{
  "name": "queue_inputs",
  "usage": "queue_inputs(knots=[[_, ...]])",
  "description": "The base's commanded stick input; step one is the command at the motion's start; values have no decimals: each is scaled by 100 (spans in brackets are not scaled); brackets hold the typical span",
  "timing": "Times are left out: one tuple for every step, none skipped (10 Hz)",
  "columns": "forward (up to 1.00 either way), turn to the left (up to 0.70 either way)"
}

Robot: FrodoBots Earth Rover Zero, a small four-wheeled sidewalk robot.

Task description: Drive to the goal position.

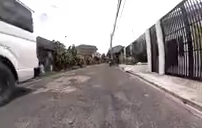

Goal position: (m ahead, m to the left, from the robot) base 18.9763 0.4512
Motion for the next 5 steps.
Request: queue_inputs(knots=[[100, 0], [100, 0], [100, 0], [100, 0], [100, 0]])
